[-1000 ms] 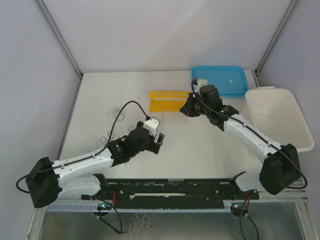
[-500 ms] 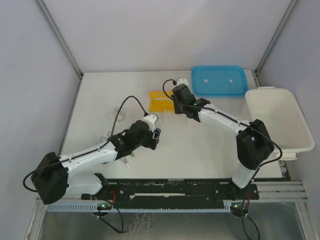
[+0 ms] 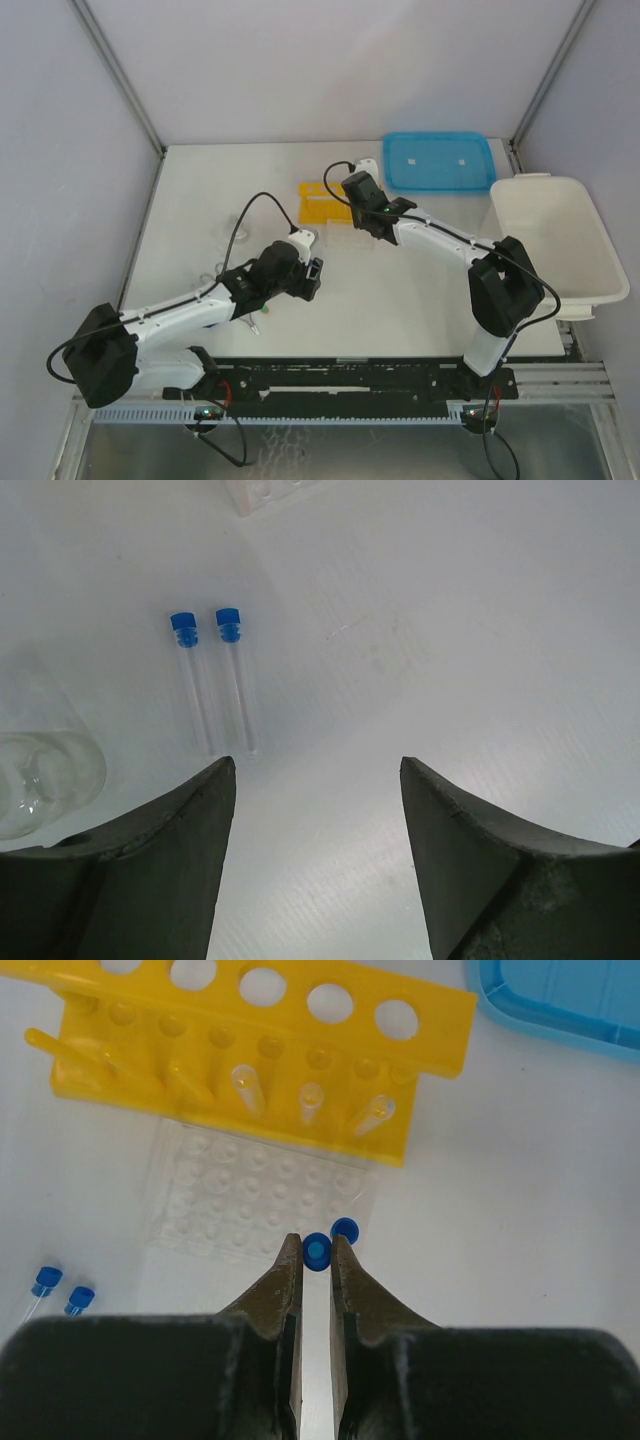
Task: Organize the chemistry lab equipment
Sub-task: Insert the test tube into the slot of the test tube rack.
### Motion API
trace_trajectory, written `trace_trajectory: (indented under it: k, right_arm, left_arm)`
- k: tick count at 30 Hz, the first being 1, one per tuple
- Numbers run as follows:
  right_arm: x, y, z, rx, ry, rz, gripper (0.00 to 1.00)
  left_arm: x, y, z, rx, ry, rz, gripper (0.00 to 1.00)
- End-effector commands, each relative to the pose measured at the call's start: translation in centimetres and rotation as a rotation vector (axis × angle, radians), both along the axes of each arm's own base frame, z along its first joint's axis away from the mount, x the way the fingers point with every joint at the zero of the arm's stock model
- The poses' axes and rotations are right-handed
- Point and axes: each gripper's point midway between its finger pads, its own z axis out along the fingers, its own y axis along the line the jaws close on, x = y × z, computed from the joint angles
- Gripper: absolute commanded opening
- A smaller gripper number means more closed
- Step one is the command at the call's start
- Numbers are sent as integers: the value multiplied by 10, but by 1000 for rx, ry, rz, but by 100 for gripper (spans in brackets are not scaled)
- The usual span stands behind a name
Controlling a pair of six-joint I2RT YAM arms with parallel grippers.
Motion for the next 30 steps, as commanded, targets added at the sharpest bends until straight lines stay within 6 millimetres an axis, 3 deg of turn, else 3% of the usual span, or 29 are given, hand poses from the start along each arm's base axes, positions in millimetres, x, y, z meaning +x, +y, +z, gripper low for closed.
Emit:
trace_trajectory:
  k: [1,30]
  right_arm:
    - [9,4,8,-5,-35,-9,0]
    - [13,15,-24,8,25,16,0]
  left_arm:
    - [3,-6,5,-39,-3,2,71]
    - [-1,-5,1,-46,3,2,71]
